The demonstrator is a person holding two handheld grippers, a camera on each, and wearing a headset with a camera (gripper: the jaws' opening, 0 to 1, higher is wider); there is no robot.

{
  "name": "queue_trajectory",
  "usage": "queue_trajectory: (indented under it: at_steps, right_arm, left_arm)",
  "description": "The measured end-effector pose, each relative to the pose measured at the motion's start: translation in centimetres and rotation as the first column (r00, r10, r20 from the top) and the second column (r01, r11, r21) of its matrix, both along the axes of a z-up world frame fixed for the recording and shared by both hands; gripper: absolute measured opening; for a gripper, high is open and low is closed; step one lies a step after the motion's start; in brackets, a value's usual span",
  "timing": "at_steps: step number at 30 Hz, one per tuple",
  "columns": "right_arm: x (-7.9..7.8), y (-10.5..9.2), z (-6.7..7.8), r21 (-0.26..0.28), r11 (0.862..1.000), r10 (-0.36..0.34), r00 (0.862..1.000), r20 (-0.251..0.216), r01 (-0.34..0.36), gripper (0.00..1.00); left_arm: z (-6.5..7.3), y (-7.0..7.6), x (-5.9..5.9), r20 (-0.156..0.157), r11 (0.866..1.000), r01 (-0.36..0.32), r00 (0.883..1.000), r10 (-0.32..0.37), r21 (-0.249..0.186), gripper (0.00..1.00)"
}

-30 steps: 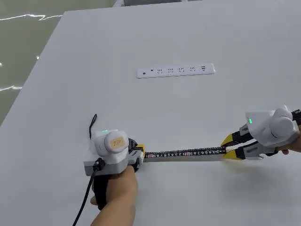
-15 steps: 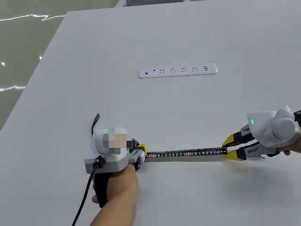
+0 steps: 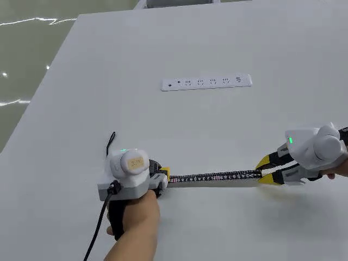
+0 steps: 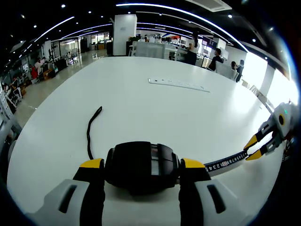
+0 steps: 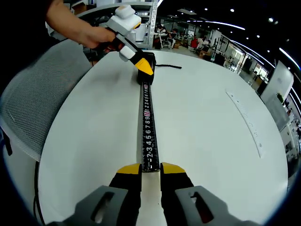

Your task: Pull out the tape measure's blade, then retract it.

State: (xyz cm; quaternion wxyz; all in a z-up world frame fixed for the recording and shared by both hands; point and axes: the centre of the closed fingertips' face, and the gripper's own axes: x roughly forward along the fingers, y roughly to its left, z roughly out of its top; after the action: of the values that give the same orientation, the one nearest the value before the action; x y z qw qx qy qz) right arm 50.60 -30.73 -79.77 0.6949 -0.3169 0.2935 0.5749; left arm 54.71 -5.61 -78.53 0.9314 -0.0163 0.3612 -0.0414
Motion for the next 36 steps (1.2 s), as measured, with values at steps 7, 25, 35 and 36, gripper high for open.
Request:
queue_trajectory:
  at_steps: [7,25,35,36]
  right_arm:
    - [-0.1,0.3,0.3,0.003,1.0,-0.001,1.0,0.003,0.001,0.14]
    - [0.0,0.9,0.5,0.011,1.0,0.006,1.0,0.006,-0.006,0.14]
    - [-0.1,1.2,0.5,0.01,1.0,0.009,1.0,0.001,-0.009,0.14]
    - [-0.1,1.2,0.5,0.01,1.0,0.009,1.0,0.001,-0.009,0.14]
  left_arm:
    - [0.0,0.0,0.0,0.001,1.0,-0.006,1.0,0.006,-0.008,0.6]
    - [-0.1,0.0,0.2,0.005,1.0,0.021,1.0,-0.021,0.017,0.61]
    - [-0.1,0.0,0.1,0.0,0.999,0.018,1.0,-0.018,0.03,0.62]
    - [-0.1,0.0,0.1,0.0,0.999,0.018,1.0,-0.018,0.031,0.62]
